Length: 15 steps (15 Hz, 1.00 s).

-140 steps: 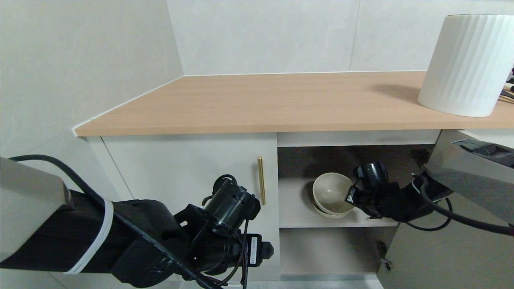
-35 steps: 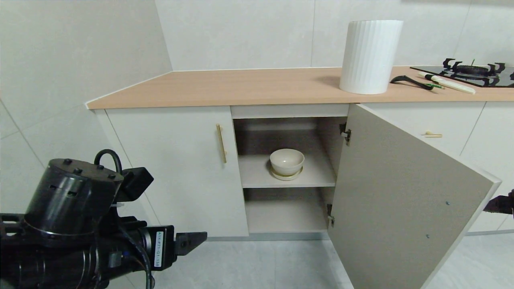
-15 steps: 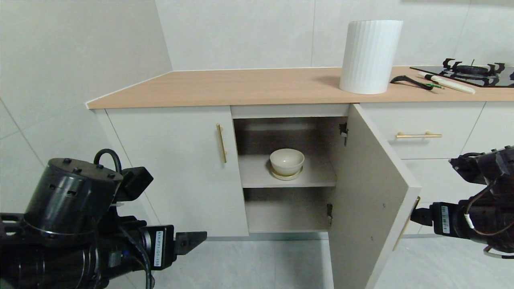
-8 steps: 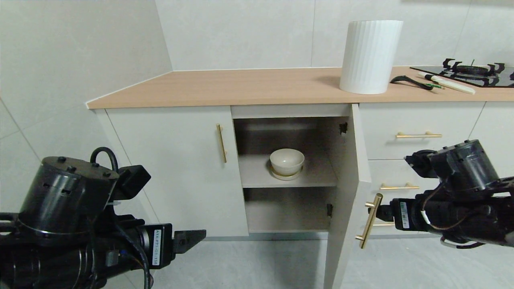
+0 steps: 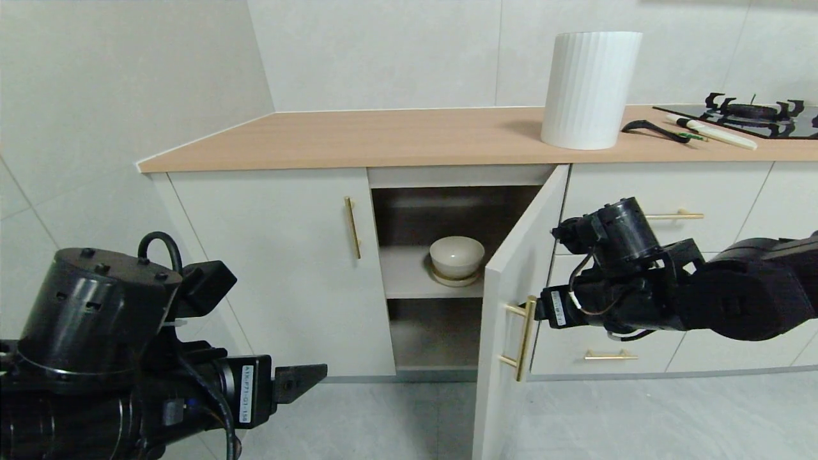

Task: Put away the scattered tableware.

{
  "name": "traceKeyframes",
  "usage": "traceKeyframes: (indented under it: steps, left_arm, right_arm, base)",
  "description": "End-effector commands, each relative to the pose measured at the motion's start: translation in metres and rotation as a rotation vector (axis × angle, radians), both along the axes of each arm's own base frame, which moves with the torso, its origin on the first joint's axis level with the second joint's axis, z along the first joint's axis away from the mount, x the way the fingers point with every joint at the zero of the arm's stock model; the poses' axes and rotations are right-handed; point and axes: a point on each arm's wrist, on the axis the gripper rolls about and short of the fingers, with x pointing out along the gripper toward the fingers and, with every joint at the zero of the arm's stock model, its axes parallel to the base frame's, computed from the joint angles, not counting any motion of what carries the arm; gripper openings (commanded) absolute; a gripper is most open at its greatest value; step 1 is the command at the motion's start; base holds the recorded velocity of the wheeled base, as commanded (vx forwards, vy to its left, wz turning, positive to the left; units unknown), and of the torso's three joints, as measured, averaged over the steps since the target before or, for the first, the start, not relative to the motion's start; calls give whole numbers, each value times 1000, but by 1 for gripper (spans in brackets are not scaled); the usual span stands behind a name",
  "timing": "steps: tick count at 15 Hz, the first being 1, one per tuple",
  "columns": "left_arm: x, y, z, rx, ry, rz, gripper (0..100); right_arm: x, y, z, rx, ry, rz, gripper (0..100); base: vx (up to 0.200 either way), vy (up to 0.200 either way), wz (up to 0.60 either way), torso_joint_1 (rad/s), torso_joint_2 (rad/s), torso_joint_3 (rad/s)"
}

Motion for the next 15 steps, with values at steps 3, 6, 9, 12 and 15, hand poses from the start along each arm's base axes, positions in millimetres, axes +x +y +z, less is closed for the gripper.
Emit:
traceKeyframes:
  steps: [3,6,9,12,15]
  left_arm:
    - [0,-2,-2,4,4,-6,100]
    - [2,-3,-4,11,15,-6,100]
    - [2,-2,-5,11,17,-4,100]
    - [2,-2,-4,22,9,11,100]
    - [2,-2,-4,23,9,12,100]
  right_arm:
    - [13,9,-12,40,-2,31,100]
    - [23,12,-21,56,-26,20,100]
    - [32,14,-29,88,-41,-4,100]
    - [43,18,-39,141,-85,-29,100]
    - [49,21,-42,183,-115,-45,100]
  base:
    - [0,0,0,0,0,0]
    - [0,0,0,0,0,0]
    - [0,0,0,0,0,0]
    - [200,0,0,1,1,6]
    - [67,0,0,-1,2,2]
